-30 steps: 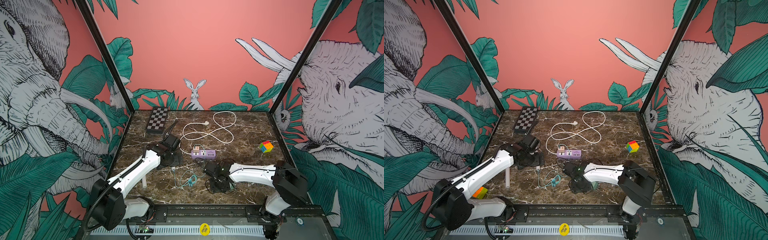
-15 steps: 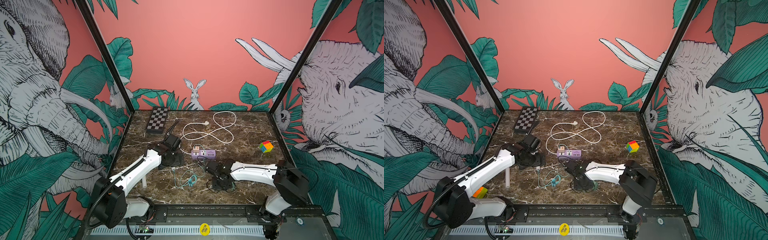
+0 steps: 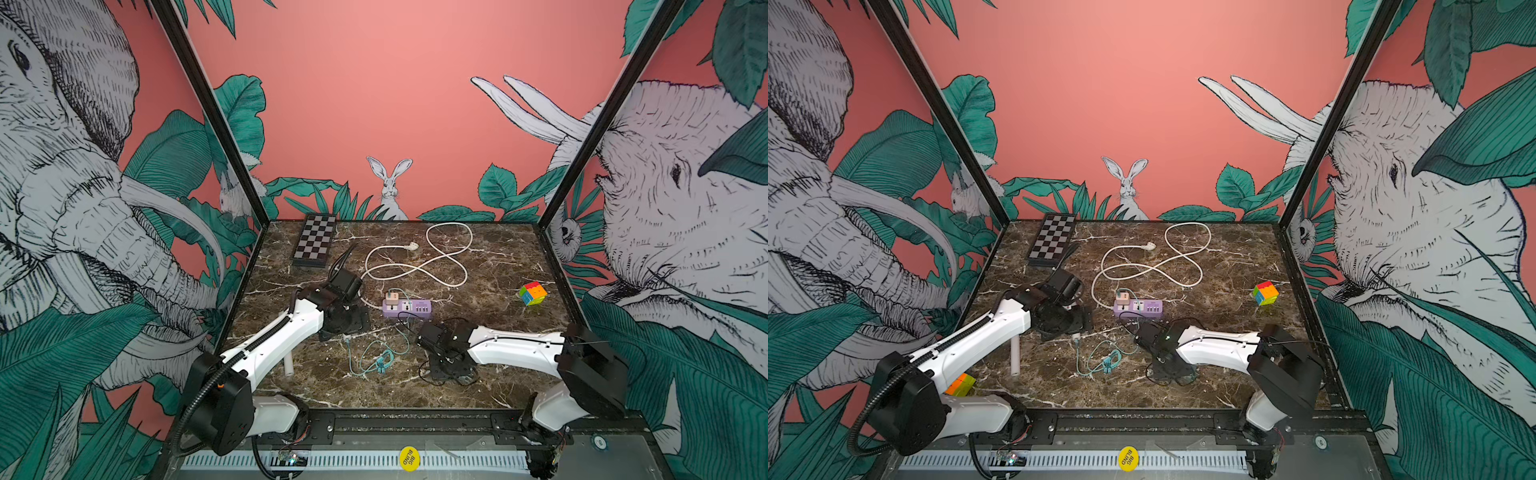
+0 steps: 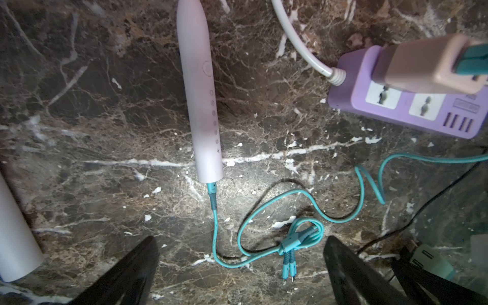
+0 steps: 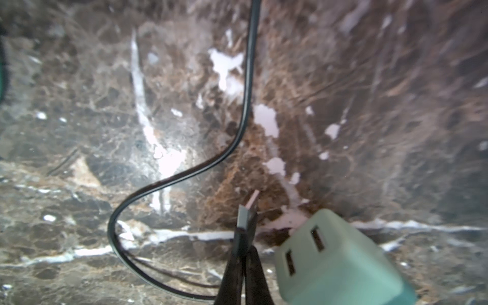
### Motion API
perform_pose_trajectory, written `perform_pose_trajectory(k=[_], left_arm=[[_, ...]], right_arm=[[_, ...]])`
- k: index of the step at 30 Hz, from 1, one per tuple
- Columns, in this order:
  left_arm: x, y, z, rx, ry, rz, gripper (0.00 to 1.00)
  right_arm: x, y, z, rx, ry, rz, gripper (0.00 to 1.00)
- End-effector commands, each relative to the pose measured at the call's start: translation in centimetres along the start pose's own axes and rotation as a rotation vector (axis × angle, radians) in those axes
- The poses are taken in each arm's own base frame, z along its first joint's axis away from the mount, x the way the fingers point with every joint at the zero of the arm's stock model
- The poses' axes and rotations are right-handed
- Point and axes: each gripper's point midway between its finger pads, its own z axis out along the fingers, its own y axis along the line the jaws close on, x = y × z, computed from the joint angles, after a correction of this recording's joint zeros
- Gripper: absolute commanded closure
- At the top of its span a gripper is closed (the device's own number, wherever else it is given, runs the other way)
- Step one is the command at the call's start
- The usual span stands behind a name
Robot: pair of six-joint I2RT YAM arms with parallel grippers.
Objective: Charge the electric toothbrush
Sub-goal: Pick up the charging cable from the center of the board.
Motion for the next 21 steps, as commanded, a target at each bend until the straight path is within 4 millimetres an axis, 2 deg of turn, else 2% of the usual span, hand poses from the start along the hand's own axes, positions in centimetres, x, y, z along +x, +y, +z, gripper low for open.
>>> perform_pose_trajectory(k=[1, 9, 11, 18, 19, 21], left_arm=[[0.3, -1.2, -1.6, 0.089, 0.005, -0.096, 0.01], [0.7, -4.2, -3.0, 0.239, 0.048, -0.305, 0.01], [0.7, -5.6, -3.3, 0.294, 0.058, -0.336, 0.02], [0.8, -11.2, -4.9, 0.438, 0.071, -0.269, 0.03], [1.6, -12.4, -5.0, 0.455, 0.083, -0.237, 0.03], [1.9, -13.3, -5.3, 0.474, 0.090, -0.214, 0.04]], right_arm=[[-1.6, 0.7, -1.9, -0.062, -0.105, -0.070, 1.00], [-2.9, 6.0, -6.3, -0.405, -0.247, -0.205, 1.00], [-3.2, 7.2, -7.5, -0.480, -0.276, -0.231, 1.00], [-3.5, 10.9, -10.8, -0.683, -0.317, -0.307, 1.00], [-3.4, 11.4, -11.2, -0.711, -0.317, -0.313, 1.00], [-3.3, 12.2, -11.6, -0.759, -0.312, -0.323, 1.00]])
